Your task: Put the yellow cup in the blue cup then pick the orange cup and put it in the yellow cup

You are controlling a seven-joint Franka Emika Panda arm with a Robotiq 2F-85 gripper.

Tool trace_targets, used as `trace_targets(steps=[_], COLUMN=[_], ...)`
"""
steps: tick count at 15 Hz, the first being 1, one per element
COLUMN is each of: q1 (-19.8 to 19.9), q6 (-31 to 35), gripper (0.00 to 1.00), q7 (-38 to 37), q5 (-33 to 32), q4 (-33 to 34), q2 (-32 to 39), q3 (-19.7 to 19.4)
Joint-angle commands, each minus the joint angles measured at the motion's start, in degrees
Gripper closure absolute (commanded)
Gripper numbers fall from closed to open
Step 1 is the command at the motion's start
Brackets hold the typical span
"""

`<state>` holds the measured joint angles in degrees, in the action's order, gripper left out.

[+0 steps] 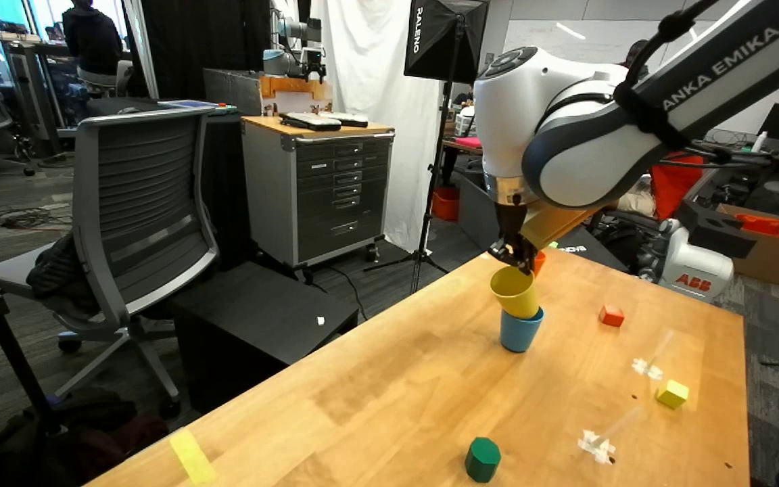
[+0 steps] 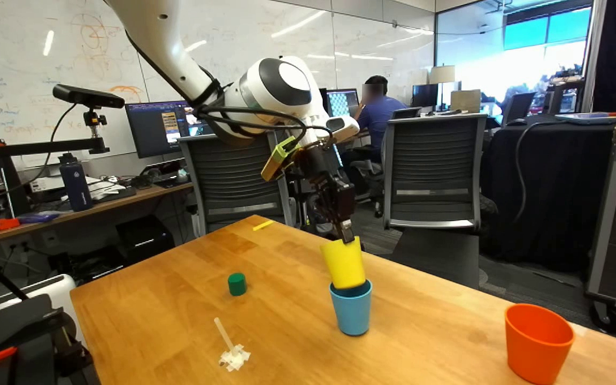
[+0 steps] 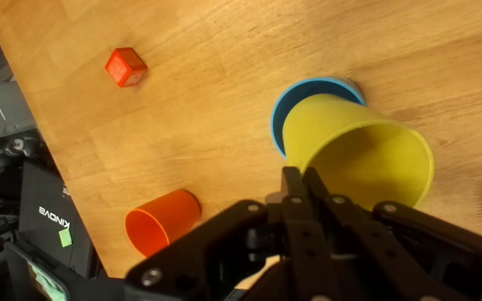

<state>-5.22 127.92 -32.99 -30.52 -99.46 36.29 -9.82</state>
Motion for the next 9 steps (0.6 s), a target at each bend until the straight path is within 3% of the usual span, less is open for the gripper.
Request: trace_targets(steps=[1, 7, 9], q1=[-0.6, 0.3, 0.4], q6=[1.2, 4.6, 5.9], gripper=[0.98, 0.98, 0.93], q7=[1.1, 1.4, 1.5], q5=[1.0, 1.7, 1.9], q4=[0.6, -1.6, -2.6], q2=[0.8, 1.8, 2.0], q3=[-1.0, -1.4, -1.6])
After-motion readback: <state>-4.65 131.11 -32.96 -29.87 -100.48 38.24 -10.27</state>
